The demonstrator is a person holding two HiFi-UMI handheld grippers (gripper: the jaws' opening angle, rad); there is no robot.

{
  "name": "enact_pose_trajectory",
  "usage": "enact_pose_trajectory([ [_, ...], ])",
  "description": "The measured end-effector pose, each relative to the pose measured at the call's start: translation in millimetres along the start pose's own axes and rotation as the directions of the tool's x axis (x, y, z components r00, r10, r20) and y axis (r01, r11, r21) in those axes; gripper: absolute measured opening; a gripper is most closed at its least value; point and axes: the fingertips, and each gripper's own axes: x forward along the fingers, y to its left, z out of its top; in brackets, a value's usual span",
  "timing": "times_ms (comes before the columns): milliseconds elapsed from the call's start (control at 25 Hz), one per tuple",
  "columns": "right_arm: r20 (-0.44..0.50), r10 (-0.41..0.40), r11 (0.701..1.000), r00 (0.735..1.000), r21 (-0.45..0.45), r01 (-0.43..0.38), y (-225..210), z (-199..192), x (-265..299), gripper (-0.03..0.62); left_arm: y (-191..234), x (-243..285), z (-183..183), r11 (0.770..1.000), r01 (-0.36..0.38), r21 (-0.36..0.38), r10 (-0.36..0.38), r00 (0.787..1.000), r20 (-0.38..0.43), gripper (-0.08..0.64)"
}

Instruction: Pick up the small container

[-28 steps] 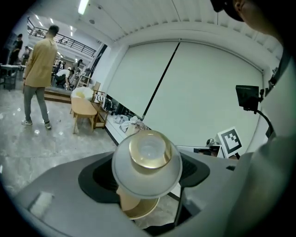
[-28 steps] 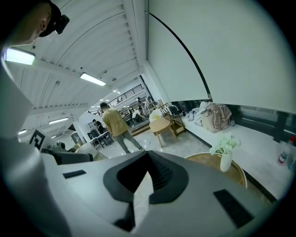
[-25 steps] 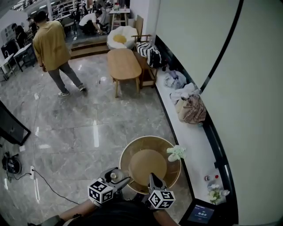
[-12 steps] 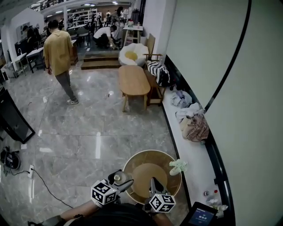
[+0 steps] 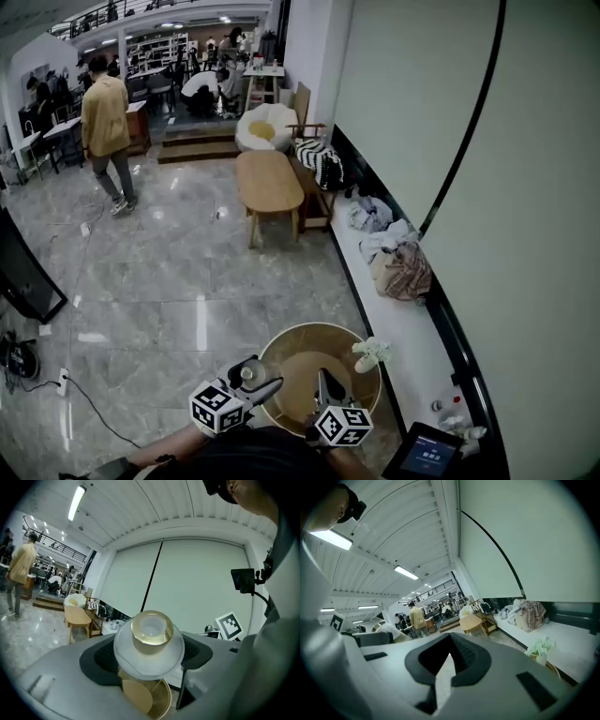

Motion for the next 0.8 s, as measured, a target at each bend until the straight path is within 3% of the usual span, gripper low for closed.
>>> enact_pose_trajectory([
  [480,0.024,-0.036,0.999,0.999,0.014,0.036,-5.2,2.4,-6.3,-0.002,-3.5,15.0,-5.3,0.998,0.055,0.005,-0.055,0.998,-0.030,0.337],
  [800,0.029,-0.040,0.999,0.999,0.020,0.039,-8.3,1.6,-4.9,-0.002,1.8,15.5,-6.4,0.999,0.050,-0.002,-0.050,0.998,-0.028,0.337],
])
